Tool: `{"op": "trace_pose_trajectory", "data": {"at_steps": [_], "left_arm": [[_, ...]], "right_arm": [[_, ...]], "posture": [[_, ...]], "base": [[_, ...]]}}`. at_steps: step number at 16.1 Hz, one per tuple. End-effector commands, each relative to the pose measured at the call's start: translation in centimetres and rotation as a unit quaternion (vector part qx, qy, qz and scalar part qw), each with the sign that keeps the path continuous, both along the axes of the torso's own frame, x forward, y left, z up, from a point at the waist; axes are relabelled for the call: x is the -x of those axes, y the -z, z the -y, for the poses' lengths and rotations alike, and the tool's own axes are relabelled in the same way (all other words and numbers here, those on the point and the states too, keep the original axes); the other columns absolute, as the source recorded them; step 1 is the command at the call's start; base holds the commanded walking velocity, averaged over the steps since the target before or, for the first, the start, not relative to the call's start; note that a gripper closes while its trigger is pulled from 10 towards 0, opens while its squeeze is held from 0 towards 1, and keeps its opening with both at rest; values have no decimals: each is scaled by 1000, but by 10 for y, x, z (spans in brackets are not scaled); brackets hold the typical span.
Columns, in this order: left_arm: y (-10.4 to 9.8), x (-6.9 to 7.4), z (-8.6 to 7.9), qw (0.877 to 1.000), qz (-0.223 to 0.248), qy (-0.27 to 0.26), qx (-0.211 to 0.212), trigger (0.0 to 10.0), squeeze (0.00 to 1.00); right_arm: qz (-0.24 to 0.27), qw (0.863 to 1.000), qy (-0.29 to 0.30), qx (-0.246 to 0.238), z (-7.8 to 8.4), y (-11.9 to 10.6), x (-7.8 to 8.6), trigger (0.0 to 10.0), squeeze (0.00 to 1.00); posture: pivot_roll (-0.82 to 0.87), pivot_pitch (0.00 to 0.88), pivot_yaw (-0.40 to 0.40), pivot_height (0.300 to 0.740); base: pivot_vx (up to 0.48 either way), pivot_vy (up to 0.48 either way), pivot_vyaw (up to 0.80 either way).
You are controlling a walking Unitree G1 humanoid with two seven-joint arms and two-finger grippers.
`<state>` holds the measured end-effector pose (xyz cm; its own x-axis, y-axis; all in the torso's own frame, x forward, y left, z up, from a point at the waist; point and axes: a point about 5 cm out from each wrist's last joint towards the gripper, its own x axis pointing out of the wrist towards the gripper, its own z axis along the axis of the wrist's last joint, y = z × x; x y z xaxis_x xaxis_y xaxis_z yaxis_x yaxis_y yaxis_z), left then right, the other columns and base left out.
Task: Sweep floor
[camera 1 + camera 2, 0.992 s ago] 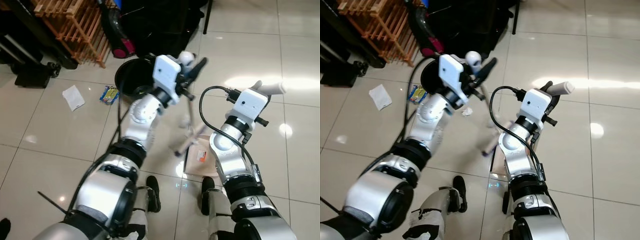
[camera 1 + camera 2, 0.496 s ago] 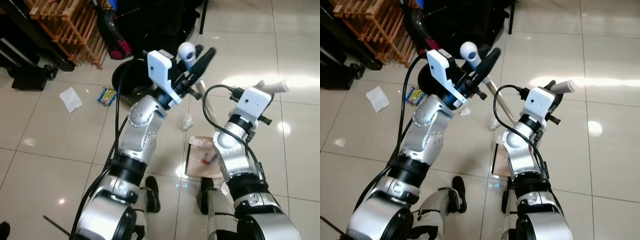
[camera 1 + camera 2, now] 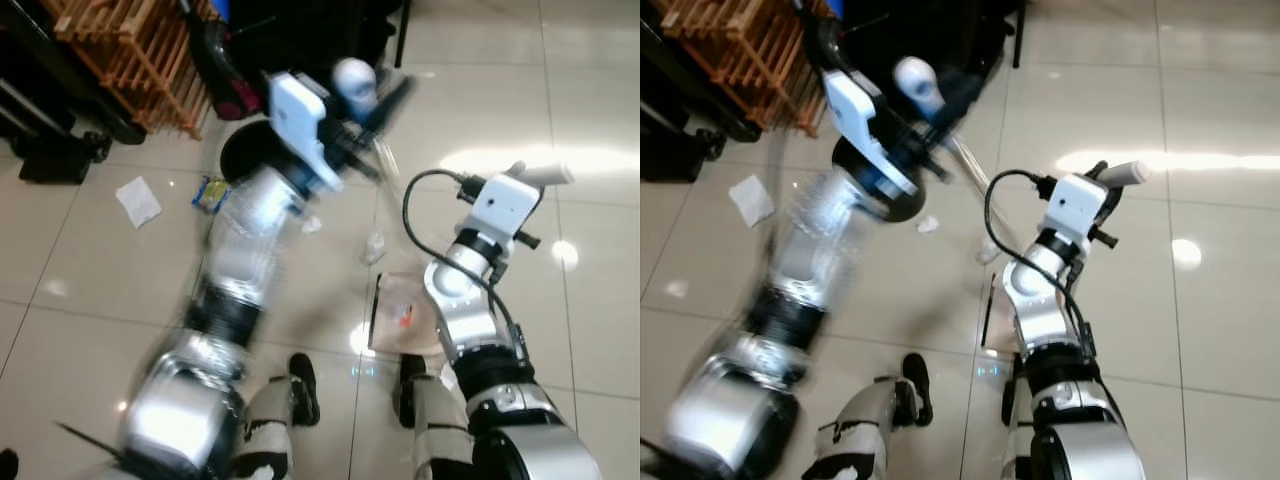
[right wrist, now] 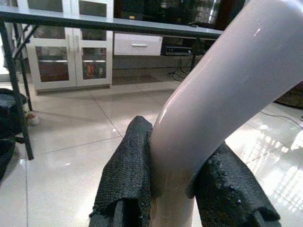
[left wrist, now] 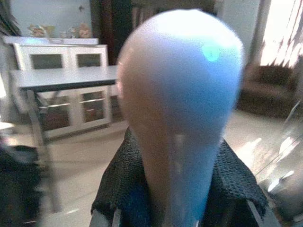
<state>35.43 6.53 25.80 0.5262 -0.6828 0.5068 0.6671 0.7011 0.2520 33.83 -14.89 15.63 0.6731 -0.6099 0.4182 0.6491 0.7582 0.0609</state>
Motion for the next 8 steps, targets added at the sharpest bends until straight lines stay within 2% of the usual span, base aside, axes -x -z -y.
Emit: {"op": "trace_pose_trajectory", "data": {"at_steps": [1, 5, 8], "left_arm": [[2, 2, 0, 999, 26, -5, -20, 10000, 0], [34, 8, 30, 998, -8, 36, -57, 10000, 0], [52, 11, 43, 997, -25, 45, -65, 10000, 0]], "right_arm": [[-10, 1000, -3, -9, -3, 7, 3, 10000, 0], [-10, 1000, -3, -9, -2, 9, 4, 10000, 0], [-10, 1000, -2, -10, -2, 9, 5, 10000, 0]], "posture": [[66, 418, 138, 740], [51, 422, 142, 740], [40, 431, 148, 740]], "base": [[0, 0, 0], [0, 0, 0], [0, 0, 0]]}}
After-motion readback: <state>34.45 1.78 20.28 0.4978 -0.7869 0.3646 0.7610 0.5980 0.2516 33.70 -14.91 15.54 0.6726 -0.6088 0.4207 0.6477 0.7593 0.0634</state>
